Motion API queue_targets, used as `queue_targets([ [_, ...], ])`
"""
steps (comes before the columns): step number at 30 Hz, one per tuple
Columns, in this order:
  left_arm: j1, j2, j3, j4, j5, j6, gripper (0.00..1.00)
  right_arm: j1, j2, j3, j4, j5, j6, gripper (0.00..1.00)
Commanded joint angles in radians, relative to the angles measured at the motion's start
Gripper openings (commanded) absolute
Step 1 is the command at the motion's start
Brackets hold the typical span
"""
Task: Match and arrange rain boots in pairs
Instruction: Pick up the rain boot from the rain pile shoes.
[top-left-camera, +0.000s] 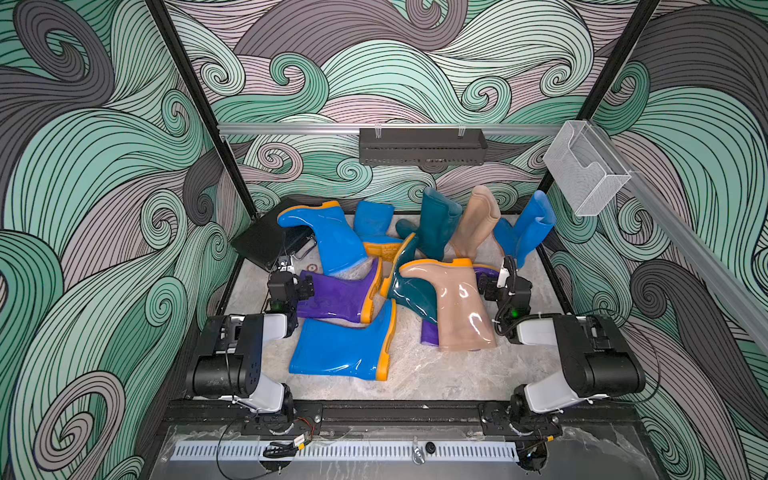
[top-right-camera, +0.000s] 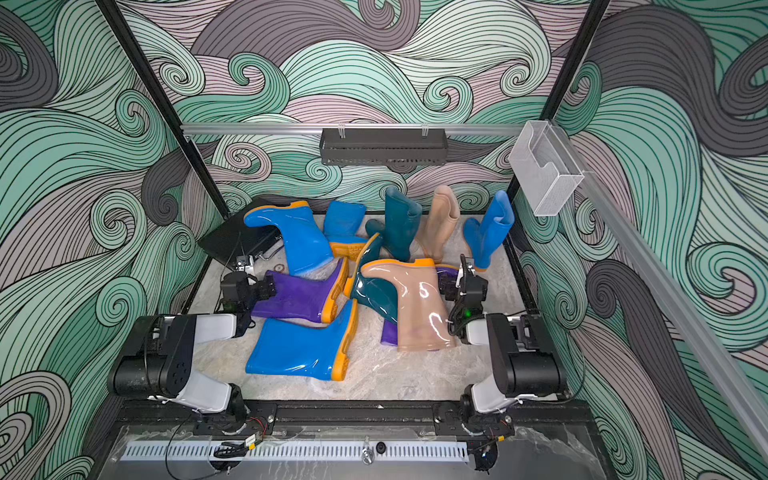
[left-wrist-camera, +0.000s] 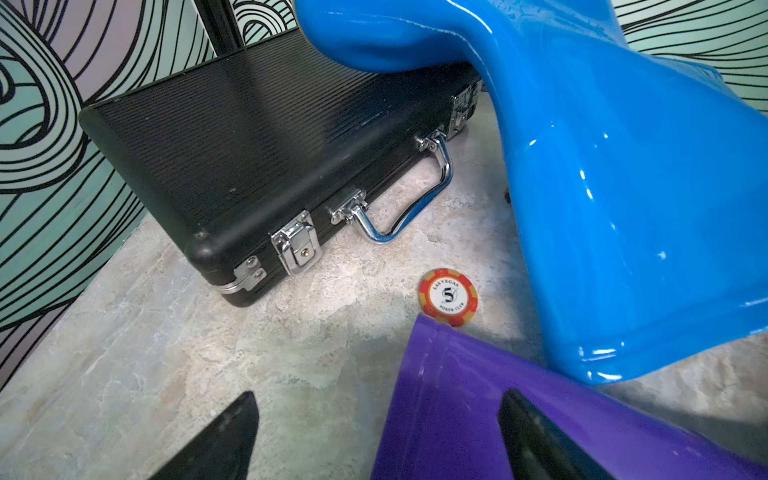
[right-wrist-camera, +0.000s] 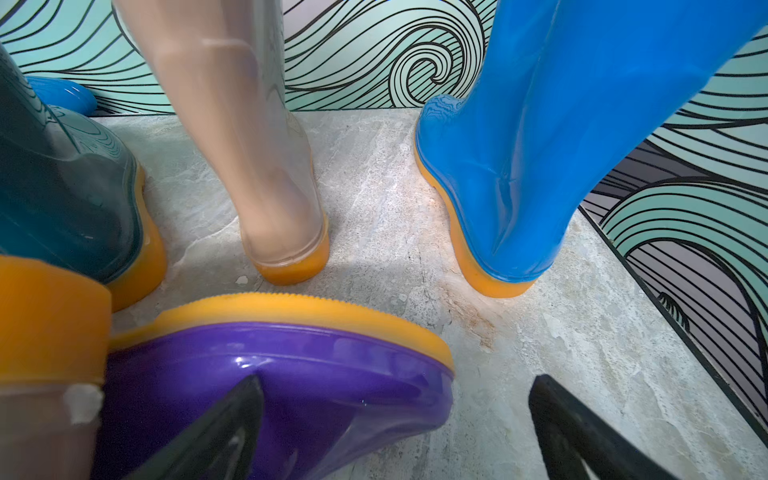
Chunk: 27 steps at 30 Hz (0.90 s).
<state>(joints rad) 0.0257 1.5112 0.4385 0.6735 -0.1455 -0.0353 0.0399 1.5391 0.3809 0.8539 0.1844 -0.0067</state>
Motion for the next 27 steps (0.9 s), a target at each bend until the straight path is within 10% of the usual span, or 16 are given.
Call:
queue_targets([
  [1, -0.004, 0.012, 0.027, 0.0, 0.001, 0.008, 0.91, 0.006, -0.007, 0.007, 0.015, 0.01, 0.001, 0.99],
  [27, -0.005, 0.011, 0.026, 0.001, 0.001, 0.008, 0.91, 0.006, -0.005, 0.009, 0.014, -0.068, -0.027, 0.99],
])
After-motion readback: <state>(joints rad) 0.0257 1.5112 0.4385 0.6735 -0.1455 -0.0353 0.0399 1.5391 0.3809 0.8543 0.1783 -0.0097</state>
